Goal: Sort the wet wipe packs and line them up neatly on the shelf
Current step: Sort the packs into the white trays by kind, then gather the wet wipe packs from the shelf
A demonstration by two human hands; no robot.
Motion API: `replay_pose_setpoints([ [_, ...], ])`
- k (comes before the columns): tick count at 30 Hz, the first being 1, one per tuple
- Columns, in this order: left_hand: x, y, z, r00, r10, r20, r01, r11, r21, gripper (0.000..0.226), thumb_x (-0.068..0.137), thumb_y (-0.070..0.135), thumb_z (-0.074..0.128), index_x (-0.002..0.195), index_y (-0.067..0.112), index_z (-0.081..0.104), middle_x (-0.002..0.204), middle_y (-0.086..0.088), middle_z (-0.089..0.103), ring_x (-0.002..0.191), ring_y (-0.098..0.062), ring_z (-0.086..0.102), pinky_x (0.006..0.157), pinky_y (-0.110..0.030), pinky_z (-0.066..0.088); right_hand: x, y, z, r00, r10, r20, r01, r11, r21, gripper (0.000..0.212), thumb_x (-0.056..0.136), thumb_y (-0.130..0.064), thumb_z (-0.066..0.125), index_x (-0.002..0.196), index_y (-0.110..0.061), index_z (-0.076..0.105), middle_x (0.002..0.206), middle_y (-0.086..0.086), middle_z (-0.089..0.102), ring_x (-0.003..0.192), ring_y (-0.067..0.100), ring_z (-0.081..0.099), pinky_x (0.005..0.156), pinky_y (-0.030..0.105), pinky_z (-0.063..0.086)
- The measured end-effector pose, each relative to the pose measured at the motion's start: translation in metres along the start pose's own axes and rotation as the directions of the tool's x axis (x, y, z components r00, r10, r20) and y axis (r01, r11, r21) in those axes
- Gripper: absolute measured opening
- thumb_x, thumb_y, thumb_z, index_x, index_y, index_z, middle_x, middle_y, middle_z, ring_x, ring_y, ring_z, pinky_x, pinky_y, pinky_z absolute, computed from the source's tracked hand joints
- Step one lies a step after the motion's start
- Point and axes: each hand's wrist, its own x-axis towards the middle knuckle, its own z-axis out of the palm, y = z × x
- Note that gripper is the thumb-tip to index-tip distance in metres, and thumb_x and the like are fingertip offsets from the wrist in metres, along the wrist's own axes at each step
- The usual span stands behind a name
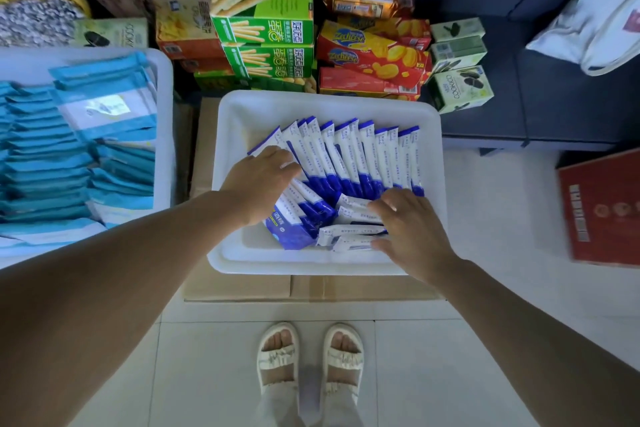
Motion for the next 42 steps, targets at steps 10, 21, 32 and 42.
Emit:
replay_pose_setpoints([
  [10, -0.018, 0.006, -0.058, 0.981, -0.133, 0.143, 0.164, 0.958, -0.237, 0.056, 0.09, 0.021, 0.06, 0.14, 0.022, 0.036, 0.14, 0.0, 0.044, 0.13, -0.02, 0.038, 0.102, -0.04, 0.038, -0.001, -0.01, -0.075, 0.986, 0.128, 0.109, -0.145, 0.977, 0.158, 0.059, 0.088, -0.038, 0.061, 0.138, -0.018, 0.037, 0.135, 0.003, 0.042, 0.123, 0.02, 0.041, 0.098, 0.032, 0.039],
  [21, -0.079, 0.009, -0.29, 0.976, -0.21, -0.052, 0.146, 0.819, -0.555, 0.032, 0.092, 0.032, 0.058, 0.121, 0.019, 0.055, 0.112, -0.002, 0.066, 0.1, -0.019, 0.062, 0.089, -0.039, 0.05, -0.01, -0.032, -0.33, 0.978, 0.156, -0.14, -0.107, 0.945, 0.31, 0.034, 0.088, -0.029, 0.061, 0.116, -0.011, 0.057, 0.116, 0.008, 0.062, 0.107, 0.025, 0.058, 0.088, 0.038, 0.049],
  [32, -0.165, 0.003, -0.533, 0.843, -0.272, -0.464, 0.045, 0.896, -0.443, 0.018, 0.091, 0.037, 0.055, 0.103, 0.026, 0.064, 0.107, -0.004, 0.066, 0.095, -0.026, 0.063, 0.083, -0.04, 0.051, -0.063, -0.073, -0.573, 0.882, 0.145, -0.448, -0.055, 0.976, 0.209, 0.023, 0.092, -0.024, 0.054, 0.112, -0.013, 0.058, 0.108, 0.007, 0.064, 0.1, 0.028, 0.059, 0.083, 0.043, 0.05],
  [42, -0.184, 0.016, -0.659, 0.733, -0.286, -0.617, 0.025, 0.918, -0.396, 0.007, 0.086, 0.036, 0.058, 0.081, 0.033, 0.06, 0.096, 0.0, 0.069, 0.094, -0.024, 0.062, 0.083, -0.039, 0.052, -0.084, -0.05, -0.695, 0.776, 0.182, -0.604, -0.107, 0.982, 0.158, 0.025, 0.091, -0.027, 0.054, 0.114, -0.018, 0.055, 0.113, 0.002, 0.059, 0.104, 0.027, 0.055, 0.079, 0.033, 0.044],
])
